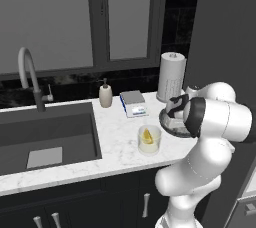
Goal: Grab a lemon wedge from the fridge and one ice cube from the ice bowl, and put them in the glass of lemonade.
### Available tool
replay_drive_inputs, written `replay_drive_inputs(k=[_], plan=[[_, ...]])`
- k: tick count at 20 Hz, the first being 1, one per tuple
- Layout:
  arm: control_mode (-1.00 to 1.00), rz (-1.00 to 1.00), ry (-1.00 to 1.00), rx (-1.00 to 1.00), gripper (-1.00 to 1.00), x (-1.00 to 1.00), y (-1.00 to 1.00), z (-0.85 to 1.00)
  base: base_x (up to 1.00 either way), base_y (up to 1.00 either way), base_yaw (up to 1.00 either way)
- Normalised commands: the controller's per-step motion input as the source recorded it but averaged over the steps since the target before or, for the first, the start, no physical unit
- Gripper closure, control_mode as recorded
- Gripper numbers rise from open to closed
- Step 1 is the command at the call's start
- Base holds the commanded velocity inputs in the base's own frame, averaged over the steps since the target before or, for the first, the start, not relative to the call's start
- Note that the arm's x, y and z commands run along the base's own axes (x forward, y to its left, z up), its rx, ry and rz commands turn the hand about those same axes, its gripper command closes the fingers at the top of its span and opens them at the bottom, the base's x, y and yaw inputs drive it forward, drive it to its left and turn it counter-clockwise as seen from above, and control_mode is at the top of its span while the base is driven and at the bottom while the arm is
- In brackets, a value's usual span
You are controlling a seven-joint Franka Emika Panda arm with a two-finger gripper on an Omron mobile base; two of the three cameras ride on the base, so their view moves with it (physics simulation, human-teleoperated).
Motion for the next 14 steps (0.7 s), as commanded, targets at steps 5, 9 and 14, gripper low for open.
replay_drive_inputs(k=[5, 9, 14], plan=[[-1.00, 0.00, 0.00, 0.00, -1.00, 0.00, 0.00, 0.00, 0.00, 0.00, 0.00], [-1.00, 0.00, 0.00, 0.00, -1.00, 0.19, 0.00, 0.00, 0.00, 0.00, 0.00], [-1.00, -0.05, 0.00, 0.00, -1.00, 0.09, 0.01, 0.00, 0.00, 0.00, 0.00]])
